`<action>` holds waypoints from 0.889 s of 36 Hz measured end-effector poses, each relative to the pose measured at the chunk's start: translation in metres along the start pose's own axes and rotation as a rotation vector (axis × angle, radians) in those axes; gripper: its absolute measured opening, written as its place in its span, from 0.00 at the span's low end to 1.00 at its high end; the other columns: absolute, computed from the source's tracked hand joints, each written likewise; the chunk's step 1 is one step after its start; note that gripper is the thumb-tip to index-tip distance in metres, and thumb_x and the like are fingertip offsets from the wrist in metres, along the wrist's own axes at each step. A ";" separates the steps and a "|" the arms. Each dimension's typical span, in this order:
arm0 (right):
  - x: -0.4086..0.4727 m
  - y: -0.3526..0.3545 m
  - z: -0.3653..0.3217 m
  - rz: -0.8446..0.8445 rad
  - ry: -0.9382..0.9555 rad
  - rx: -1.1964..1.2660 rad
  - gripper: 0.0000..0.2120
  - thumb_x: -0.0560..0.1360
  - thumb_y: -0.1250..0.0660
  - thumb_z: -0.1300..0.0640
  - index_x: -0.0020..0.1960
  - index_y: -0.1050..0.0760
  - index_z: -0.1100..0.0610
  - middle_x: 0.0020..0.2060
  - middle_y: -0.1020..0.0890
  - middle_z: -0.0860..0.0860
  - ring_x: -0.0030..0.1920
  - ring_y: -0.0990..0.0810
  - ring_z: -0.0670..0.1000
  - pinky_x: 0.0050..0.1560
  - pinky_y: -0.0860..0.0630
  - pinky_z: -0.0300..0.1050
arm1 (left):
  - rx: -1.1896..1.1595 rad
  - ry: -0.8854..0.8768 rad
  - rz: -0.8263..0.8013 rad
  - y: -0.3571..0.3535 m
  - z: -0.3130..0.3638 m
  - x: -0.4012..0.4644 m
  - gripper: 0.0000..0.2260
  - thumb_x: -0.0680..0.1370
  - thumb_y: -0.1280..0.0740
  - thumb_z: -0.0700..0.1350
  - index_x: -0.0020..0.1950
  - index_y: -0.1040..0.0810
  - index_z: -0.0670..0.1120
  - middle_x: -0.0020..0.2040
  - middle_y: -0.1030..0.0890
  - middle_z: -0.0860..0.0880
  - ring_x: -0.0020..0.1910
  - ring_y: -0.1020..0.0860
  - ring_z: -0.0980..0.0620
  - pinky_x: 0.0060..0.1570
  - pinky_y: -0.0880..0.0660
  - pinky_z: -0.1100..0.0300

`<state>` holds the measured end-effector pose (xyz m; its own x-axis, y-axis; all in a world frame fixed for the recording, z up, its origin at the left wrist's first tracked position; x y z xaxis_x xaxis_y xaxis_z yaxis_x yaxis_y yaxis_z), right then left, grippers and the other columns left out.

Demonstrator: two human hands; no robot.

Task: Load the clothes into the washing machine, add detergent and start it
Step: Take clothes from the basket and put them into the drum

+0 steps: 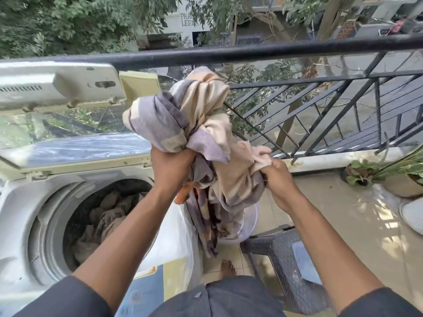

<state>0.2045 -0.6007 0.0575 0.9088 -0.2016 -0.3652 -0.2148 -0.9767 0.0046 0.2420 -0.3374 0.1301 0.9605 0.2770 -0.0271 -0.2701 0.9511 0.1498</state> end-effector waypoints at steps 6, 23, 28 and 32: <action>-0.028 0.002 -0.069 -0.030 0.259 0.178 0.20 0.79 0.42 0.74 0.49 0.16 0.55 0.42 0.13 0.48 0.45 0.16 0.46 0.47 0.20 0.39 | 0.161 0.025 0.089 0.008 -0.016 0.002 0.22 0.65 0.26 0.50 0.59 0.19 0.50 0.51 0.14 0.54 0.51 0.16 0.55 0.53 0.17 0.49; -0.056 -0.064 -0.102 -0.295 0.300 0.329 0.18 0.76 0.33 0.60 0.64 0.21 0.66 0.58 0.17 0.61 0.60 0.18 0.55 0.58 0.20 0.44 | 0.003 -0.037 -0.717 -0.043 0.017 -0.025 0.24 0.66 0.16 0.44 0.60 0.17 0.43 0.51 0.11 0.50 0.53 0.13 0.53 0.51 0.20 0.63; -0.073 -0.092 -0.106 -0.409 0.386 0.182 0.18 0.78 0.33 0.55 0.65 0.20 0.59 0.68 0.25 0.64 0.73 0.26 0.57 0.77 0.32 0.56 | 0.091 -0.135 -0.566 -0.049 0.016 -0.028 0.15 0.68 0.18 0.33 0.45 0.19 0.45 0.34 0.15 0.56 0.35 0.16 0.62 0.38 0.23 0.69; -0.079 -0.092 -0.108 -0.532 0.369 0.114 0.18 0.79 0.38 0.58 0.65 0.24 0.66 0.61 0.22 0.64 0.68 0.23 0.57 0.70 0.27 0.57 | 0.048 -0.106 -0.410 -0.040 0.007 -0.020 0.16 0.68 0.17 0.35 0.51 0.17 0.45 0.41 0.13 0.55 0.43 0.14 0.58 0.42 0.20 0.62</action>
<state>0.1914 -0.5030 0.1859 0.9600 0.2748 0.0527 0.2798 -0.9400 -0.1950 0.2344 -0.3822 0.1311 0.9900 -0.1410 0.0070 0.1370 0.9714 0.1939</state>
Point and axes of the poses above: each hand's wrist, its own x-axis towards the middle knuckle, its own y-axis out of the back of the hand, z = x × y, the point moved 7 cm from there along x, towards the middle knuckle
